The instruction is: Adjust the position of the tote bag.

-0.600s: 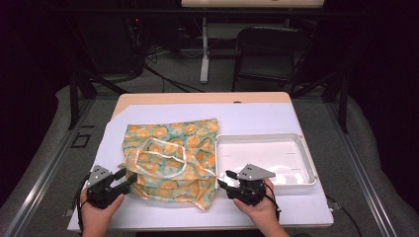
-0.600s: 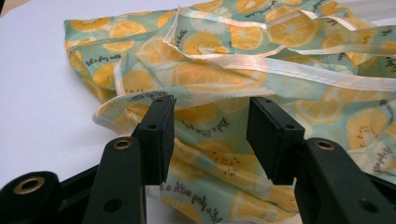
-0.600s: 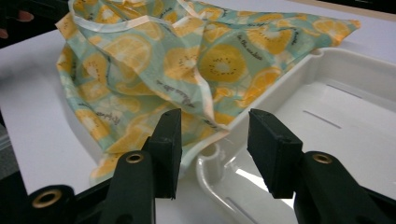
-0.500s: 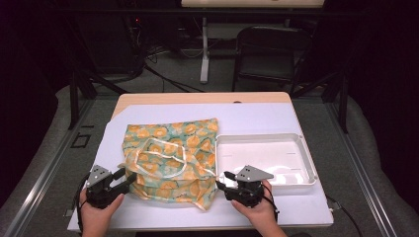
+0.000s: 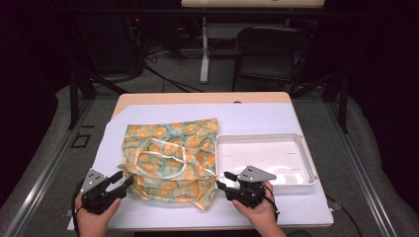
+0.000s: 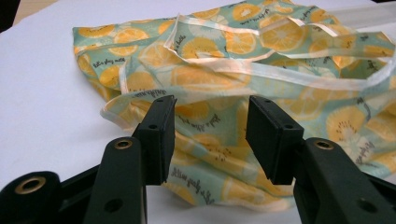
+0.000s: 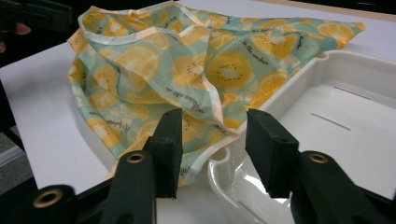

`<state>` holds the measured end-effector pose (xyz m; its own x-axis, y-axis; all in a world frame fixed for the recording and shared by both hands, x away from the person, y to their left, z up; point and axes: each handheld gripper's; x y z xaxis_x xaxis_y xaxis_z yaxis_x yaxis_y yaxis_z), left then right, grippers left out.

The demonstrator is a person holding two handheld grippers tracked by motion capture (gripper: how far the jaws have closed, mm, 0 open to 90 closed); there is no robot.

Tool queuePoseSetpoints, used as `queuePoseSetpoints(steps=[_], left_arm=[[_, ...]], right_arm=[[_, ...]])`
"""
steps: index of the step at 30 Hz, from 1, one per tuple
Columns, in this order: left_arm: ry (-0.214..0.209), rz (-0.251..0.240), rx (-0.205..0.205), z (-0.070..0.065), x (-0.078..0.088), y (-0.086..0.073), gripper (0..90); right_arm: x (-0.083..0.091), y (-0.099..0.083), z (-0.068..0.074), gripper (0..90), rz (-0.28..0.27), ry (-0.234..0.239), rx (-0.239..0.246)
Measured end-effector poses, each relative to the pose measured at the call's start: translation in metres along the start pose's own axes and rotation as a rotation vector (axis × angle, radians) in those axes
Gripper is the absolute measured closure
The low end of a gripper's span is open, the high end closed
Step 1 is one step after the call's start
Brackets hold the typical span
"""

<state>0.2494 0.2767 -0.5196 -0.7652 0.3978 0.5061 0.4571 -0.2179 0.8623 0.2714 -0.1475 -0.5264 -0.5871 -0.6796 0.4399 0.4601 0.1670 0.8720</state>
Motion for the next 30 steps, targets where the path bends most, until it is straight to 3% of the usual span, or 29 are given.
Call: queuePoseSetpoints(steps=[4, 12, 22, 30], left_arm=[[0.006, 0.002, -0.008, -0.003, 0.003, -0.002, 52.2], [0.003, 0.009, -0.035, -0.011, 0.005, -0.004, 52.2], [-0.021, 0.068, -0.084, -0.021, -0.005, -0.005, 52.2], [-0.032, 0.099, -0.089, -0.022, -0.011, -0.005, 52.4]], right_arm=[[-0.002, 0.001, 0.0, 59.2, 0.006, -0.002, -0.005], [-0.009, 0.0, 0.007, 59.4, 0.024, 0.021, 0.04], [-0.011, 0.0, 0.005, 56.0, 0.028, 0.036, 0.026], [-0.013, -0.001, 0.006, 53.4, 0.038, 0.042, 0.013]])
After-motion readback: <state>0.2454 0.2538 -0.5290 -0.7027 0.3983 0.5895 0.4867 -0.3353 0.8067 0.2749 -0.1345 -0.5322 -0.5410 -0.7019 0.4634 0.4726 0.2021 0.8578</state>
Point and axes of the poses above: each handheld gripper's, and its own axes: x roughly backward along the jaws, y roughly out of its top, z roughly to its left, and after that the axes turned 6 degrees about -x, right-handed
